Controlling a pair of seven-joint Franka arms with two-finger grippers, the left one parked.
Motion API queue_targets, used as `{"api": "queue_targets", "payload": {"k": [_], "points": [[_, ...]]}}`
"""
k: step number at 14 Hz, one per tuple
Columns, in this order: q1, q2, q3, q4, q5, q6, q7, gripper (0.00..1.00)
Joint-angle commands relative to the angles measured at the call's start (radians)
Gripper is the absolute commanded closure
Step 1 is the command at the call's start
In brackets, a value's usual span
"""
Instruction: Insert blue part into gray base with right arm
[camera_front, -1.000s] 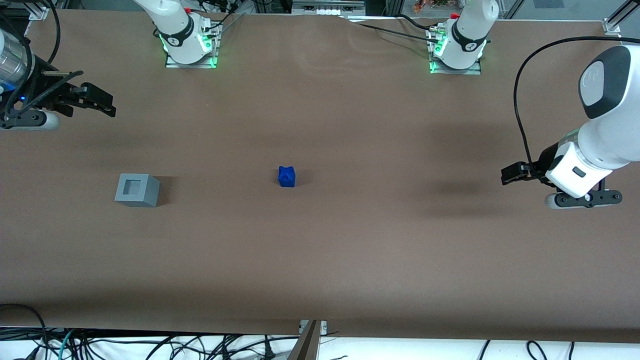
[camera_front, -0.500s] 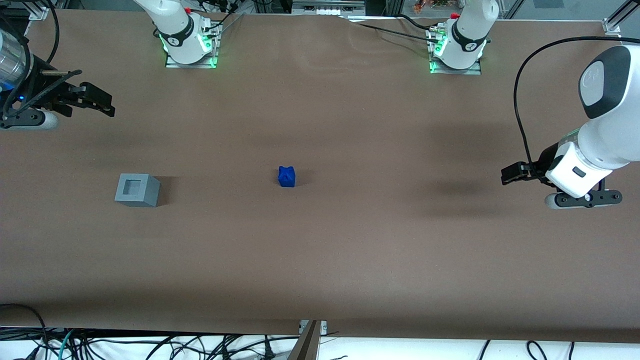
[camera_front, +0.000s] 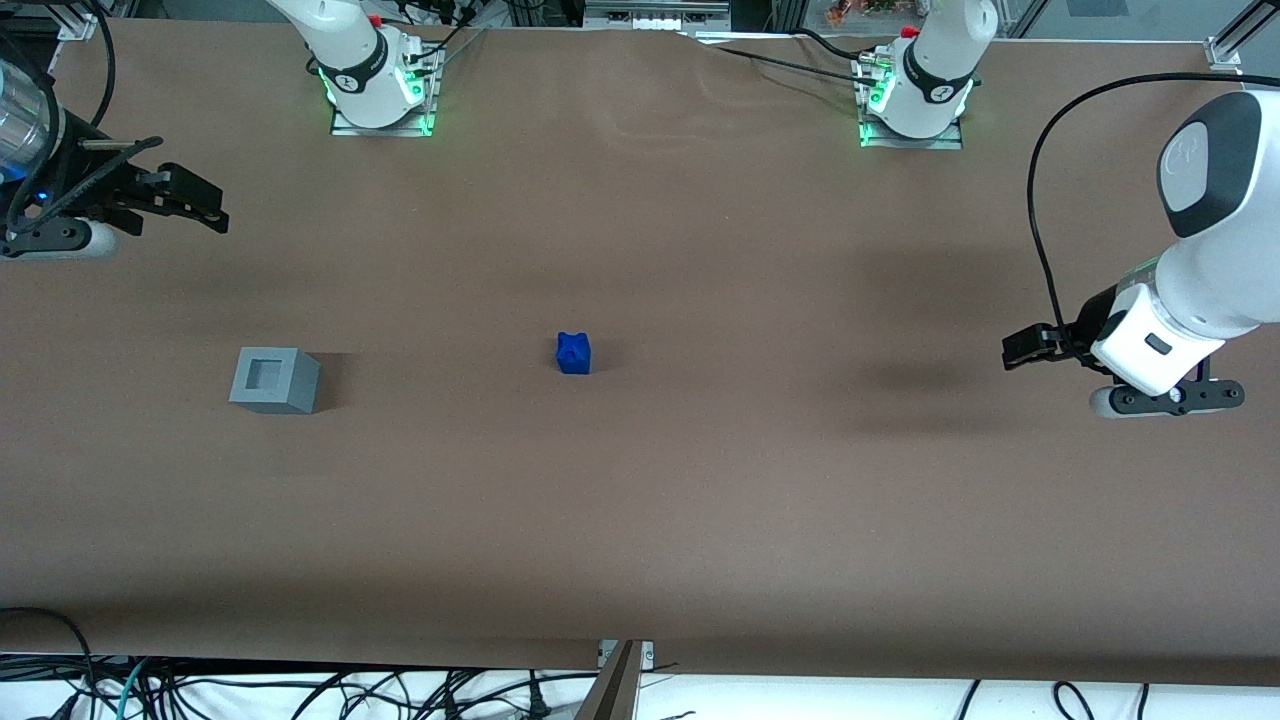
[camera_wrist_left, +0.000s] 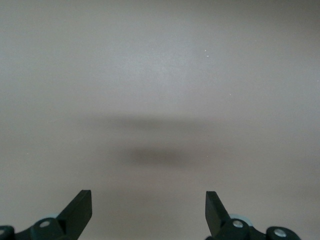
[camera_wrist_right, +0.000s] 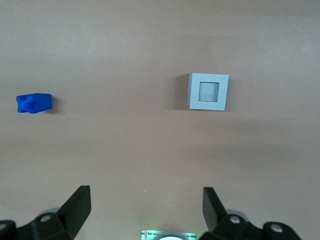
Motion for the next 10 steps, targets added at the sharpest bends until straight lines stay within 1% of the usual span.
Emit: {"api": "queue_targets", "payload": {"k": [1,10], "points": [[-0.018,-0.004,0.015,0.002,-0.004,0.001,-0.022,0.01],[-0.016,-0.005,0.023,-0.004,-0.001,0.002,-0.004,0.01]]}}
